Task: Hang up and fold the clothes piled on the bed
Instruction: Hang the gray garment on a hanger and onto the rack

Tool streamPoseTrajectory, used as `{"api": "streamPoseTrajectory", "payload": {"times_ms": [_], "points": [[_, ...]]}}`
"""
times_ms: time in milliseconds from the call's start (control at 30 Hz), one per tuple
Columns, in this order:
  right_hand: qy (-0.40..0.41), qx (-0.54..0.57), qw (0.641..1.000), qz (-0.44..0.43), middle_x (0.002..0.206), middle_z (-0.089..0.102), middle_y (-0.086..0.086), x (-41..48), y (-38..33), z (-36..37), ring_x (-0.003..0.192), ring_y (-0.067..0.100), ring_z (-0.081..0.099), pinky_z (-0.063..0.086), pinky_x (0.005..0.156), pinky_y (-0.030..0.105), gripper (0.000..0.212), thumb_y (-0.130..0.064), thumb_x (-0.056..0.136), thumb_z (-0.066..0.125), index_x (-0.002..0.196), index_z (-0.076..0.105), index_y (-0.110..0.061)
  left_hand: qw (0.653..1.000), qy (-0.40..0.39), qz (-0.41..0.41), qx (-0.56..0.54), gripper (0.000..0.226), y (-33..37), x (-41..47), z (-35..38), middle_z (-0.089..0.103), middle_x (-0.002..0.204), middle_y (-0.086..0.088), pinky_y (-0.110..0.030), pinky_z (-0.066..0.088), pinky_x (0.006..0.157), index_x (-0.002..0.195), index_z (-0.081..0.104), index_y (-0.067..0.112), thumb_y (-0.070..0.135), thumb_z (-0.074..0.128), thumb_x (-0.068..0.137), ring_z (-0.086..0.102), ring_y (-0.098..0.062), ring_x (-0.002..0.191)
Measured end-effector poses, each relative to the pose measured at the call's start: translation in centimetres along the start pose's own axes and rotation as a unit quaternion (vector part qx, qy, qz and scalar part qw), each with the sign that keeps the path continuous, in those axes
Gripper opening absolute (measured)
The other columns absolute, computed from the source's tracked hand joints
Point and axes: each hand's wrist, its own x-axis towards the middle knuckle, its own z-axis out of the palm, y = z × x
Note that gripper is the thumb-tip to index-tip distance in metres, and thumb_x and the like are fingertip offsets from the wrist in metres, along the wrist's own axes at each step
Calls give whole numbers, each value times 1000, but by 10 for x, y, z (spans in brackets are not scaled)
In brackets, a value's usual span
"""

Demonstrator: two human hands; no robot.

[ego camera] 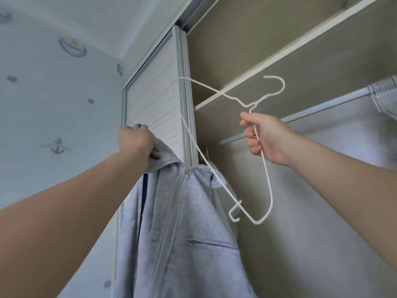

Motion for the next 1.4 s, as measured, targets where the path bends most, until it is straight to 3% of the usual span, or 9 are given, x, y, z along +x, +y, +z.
{"api": "streamPoseTrajectory", "payload": {"times_ms": [200,367,533,733,933,1067,1167,1233,1400], "points": [[-65,69,995,-1,43,24,-8,-33,-8,76,33,5,16,11,33,17,26,-25,105,51,86,60,-9,994,60,49,72,24,51,5,-103,49,68,-3,-25,40,61,73,46,15,19,57,94,48,-16,60],[-155,103,982,-28,45,24,-9,-73,-35,118,36,5,17,13,32,18,26,-28,104,52,92,64,-9,979,106,89,149,29,106,-18,-187,42,62,-2,-26,36,58,65,42,16,15,54,91,43,-20,56],[-222,154,962,-50,50,24,-7,-125,-55,161,38,7,17,13,35,18,25,-26,103,55,93,68,-7,947,186,115,234,26,169,-50,-277,47,65,-3,-25,37,55,69,47,16,17,56,93,46,-19,58],[-323,215,922,-20,47,24,-9,-211,-41,226,39,9,17,13,37,16,24,-24,101,58,90,69,-5,896,260,78,351,8,234,-110,-401,49,76,-7,-27,36,57,91,53,11,18,55,95,47,-22,69],[-417,232,879,15,49,29,-8,-314,-44,287,38,9,22,19,36,18,29,-25,99,61,79,76,-10,832,322,26,451,23,294,-197,-517,45,71,-4,-24,35,52,76,47,13,19,54,97,44,-19,61],[-474,265,838,45,47,27,-8,-404,-48,319,37,8,21,17,38,17,25,-21,100,60,87,73,-5,797,356,2,488,20,326,-263,-590,53,83,-8,-27,44,65,79,54,12,22,57,97,52,-22,77],[-504,283,814,55,50,26,-4,-473,-48,348,40,11,20,16,41,19,23,-20,99,61,87,73,-5,757,382,-17,530,27,351,-312,-641,55,86,-7,-29,48,67,72,48,18,26,57,97,52,-22,71],[-522,286,801,59,49,28,-3,-519,-49,368,39,12,21,18,40,18,23,-21,99,62,84,75,-8,751,397,-30,526,18,365,-346,-674,57,89,-10,-35,52,71,78,54,15,24,60,92,55,-23,77],[-574,290,758,109,45,31,-7,-648,-40,409,36,10,23,20,38,15,27,-21,99,62,76,78,-20,724,434,-69,531,16,382,-441,-766,53,76,-7,-26,43,49,91,61,18,32,60,83,53,-18,67]]}}
